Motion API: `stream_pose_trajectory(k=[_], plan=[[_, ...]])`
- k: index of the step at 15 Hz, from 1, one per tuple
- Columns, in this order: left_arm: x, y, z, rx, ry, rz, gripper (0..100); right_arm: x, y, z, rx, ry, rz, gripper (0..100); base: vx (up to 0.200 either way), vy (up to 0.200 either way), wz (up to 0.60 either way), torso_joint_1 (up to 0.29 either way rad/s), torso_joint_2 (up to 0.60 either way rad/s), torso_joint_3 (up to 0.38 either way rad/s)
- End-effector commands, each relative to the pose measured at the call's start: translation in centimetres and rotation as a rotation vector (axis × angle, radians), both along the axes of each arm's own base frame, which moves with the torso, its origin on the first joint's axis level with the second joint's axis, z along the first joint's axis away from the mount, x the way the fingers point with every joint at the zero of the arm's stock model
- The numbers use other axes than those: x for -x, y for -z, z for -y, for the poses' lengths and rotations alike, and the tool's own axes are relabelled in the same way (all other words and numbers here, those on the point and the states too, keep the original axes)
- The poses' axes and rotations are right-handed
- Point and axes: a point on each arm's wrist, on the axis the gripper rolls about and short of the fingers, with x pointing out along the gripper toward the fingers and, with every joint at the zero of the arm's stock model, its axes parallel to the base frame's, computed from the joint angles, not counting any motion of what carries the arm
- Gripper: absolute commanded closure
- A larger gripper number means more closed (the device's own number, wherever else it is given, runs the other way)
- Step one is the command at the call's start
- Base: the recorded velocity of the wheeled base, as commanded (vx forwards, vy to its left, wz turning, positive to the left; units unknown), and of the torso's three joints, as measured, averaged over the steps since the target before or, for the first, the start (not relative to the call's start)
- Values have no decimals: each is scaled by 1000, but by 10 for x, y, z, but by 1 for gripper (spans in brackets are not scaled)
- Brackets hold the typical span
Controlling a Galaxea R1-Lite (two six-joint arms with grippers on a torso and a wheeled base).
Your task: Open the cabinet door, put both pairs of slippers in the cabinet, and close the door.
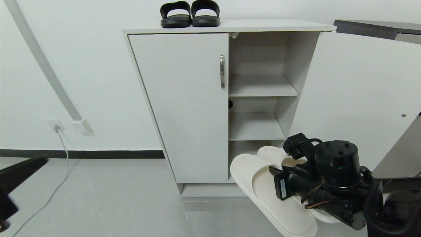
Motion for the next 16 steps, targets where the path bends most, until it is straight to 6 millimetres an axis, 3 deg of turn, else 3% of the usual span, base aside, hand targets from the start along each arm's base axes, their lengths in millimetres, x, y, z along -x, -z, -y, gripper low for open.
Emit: stream_pose_trajectory(k=[1,4,7,9,11,12,16], plan=[[67,67,-21,-55,-264,33,100,-2,11,-4,28,6,-22,100,0,0,0,0,0,0],[80,113,-22,-137,-409,18,100,-3,12,-4,33,16,-22,100,0,0,0,0,0,0],[89,144,-21,-160,-359,69,100,-3,12,-4,33,16,-22,100,0,0,0,0,0,0],[90,147,-18,-149,-273,139,100,-2,12,-6,31,7,-20,100,0,0,0,0,0,0],[88,148,-13,-137,-29,175,100,2,12,-11,32,-16,-21,100,0,0,0,0,0,0],[88,148,-12,-149,1,176,100,1,12,-14,30,-26,-14,100,0,0,0,0,0,0],[88,153,-14,-193,-92,130,100,-12,21,-37,-8,4,73,100,0,0,0,0,0,0]])
